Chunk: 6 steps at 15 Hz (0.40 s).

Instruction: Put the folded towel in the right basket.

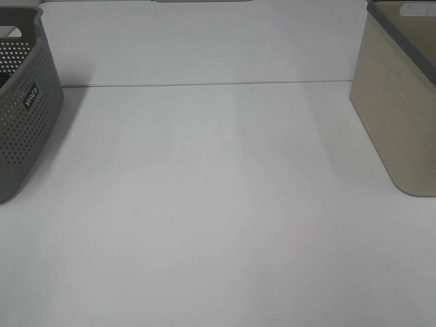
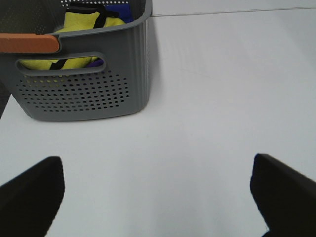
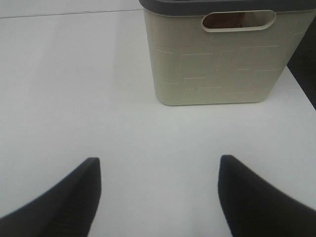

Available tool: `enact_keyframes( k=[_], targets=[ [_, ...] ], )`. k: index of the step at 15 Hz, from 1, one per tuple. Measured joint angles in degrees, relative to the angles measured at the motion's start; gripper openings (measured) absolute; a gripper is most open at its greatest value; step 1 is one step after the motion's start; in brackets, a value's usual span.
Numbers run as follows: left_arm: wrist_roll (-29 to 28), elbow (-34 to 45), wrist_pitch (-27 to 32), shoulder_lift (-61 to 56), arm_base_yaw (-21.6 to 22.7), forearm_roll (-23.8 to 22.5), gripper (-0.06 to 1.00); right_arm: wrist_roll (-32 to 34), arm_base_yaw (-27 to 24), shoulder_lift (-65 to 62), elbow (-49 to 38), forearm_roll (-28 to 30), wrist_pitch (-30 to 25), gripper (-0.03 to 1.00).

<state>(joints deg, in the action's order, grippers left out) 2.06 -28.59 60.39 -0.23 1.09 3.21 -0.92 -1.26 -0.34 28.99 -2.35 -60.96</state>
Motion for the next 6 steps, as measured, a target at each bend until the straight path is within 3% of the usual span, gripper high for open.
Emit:
enact_keyframes(
  k=[6],
  targets=[
    [0.0,0.0,0.0,0.0,0.0,0.0,0.97,0.0,0.0,0.0,0.0,0.0,0.0,0.65]
  ],
)
